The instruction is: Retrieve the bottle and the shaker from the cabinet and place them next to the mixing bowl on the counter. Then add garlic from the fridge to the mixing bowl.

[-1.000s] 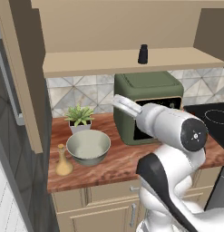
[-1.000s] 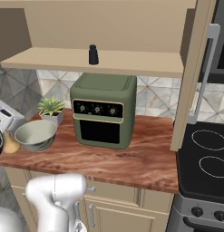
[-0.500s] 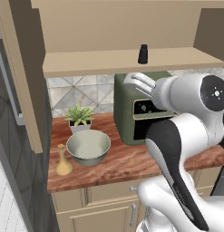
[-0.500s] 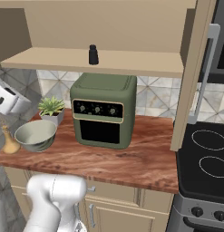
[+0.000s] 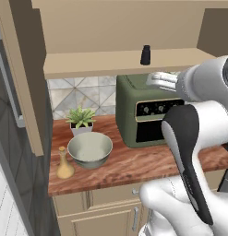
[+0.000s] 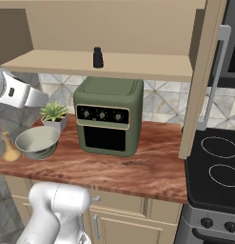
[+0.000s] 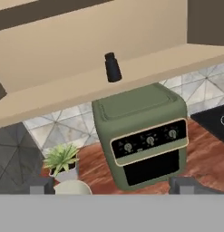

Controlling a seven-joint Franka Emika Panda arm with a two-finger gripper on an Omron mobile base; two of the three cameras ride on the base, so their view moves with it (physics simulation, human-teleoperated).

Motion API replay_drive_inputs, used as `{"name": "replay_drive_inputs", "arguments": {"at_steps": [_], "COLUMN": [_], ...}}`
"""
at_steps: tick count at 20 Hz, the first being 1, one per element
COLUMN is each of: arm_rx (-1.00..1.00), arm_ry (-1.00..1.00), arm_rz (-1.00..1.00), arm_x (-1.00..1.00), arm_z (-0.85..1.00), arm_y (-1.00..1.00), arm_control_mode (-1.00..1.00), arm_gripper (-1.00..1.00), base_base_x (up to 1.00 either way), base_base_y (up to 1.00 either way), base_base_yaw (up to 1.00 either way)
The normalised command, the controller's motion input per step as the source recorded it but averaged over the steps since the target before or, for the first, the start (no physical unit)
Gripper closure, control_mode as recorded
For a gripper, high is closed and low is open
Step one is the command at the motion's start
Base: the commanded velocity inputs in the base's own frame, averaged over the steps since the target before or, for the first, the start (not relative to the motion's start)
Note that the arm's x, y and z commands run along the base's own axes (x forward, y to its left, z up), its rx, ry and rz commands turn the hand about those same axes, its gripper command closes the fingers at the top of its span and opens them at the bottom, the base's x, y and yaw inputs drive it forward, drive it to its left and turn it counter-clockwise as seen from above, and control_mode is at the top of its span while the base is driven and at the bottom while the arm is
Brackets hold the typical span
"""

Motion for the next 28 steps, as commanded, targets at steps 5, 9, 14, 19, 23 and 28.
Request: {"name": "replay_drive_inputs", "arguments": {"at_steps": [5, 9, 14, 19, 23, 28], "arm_rx": [-0.19, -0.13, 0.0, 0.18, 0.19, 0.11], "arm_ry": [-0.15, -0.17, -0.17, -0.06, 0.0, 0.0], "arm_rz": [0.0, 0.0, -0.01, 0.0, 0.0, 0.01], "arm_x": [0.0, -0.01, 0.03, 0.25, 0.29, 0.38], "arm_z": [0.07, 0.4, 0.56, 0.32, 0.02, 0.0], "arm_y": [-0.71, -0.47, -0.24, -0.02, 0.0, 0.03], "arm_control_mode": [-1.0, -1.0, -1.0, -1.0, -1.0, -1.0], "arm_gripper": [-1.0, -1.0, -1.0, -1.0, -1.0, -1.0], "base_base_x": [0.0, 0.0, 0.0, 0.0, 0.0, 0.0], "base_base_y": [0.0, 0.0, 0.0, 0.0, 0.0, 0.0], "base_base_yaw": [0.0, 0.0, 0.0, 0.0, 0.0, 0.0]}}
